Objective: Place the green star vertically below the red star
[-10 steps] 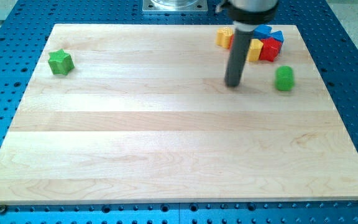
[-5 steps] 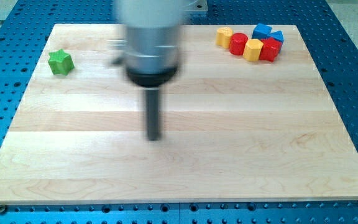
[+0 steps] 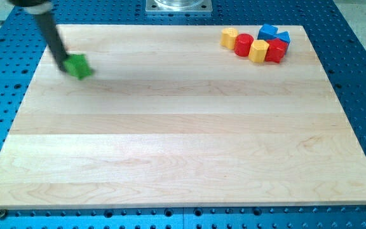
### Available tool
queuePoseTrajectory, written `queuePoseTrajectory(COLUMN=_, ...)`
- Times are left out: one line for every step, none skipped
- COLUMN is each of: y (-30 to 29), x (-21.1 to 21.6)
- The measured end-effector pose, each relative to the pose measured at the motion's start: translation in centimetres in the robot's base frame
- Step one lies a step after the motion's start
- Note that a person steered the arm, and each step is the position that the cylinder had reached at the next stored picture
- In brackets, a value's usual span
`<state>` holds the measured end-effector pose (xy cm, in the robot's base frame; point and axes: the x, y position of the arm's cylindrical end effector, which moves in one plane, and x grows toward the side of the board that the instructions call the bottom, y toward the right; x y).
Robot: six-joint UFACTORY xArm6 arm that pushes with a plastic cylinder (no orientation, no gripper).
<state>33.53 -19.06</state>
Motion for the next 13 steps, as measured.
queuePoseTrajectory(y=14.6, x=2.3)
queuePoseTrajectory(y=24.2, x=6.1)
queuePoseTrajectory(y=12.5, x=2.0)
queuePoseTrajectory(y=0.7, x=3.5)
queuePoseTrajectory(y=9.3, x=7.2)
queuePoseTrajectory(y=20.9, x=8.5)
queuePoseTrajectory(y=20.9, x=8.7)
queuePoseTrajectory(y=20.2, x=4.6)
queuePoseTrajectory(y=27.4, x=7.5)
queuePoseTrajectory(y=30.5, x=9.0)
queuePoseTrajectory(y=26.3, x=12.9)
queuePoseTrajectory(y=30.3, x=14.0)
queuePoseTrajectory(y=32.2, x=12.5)
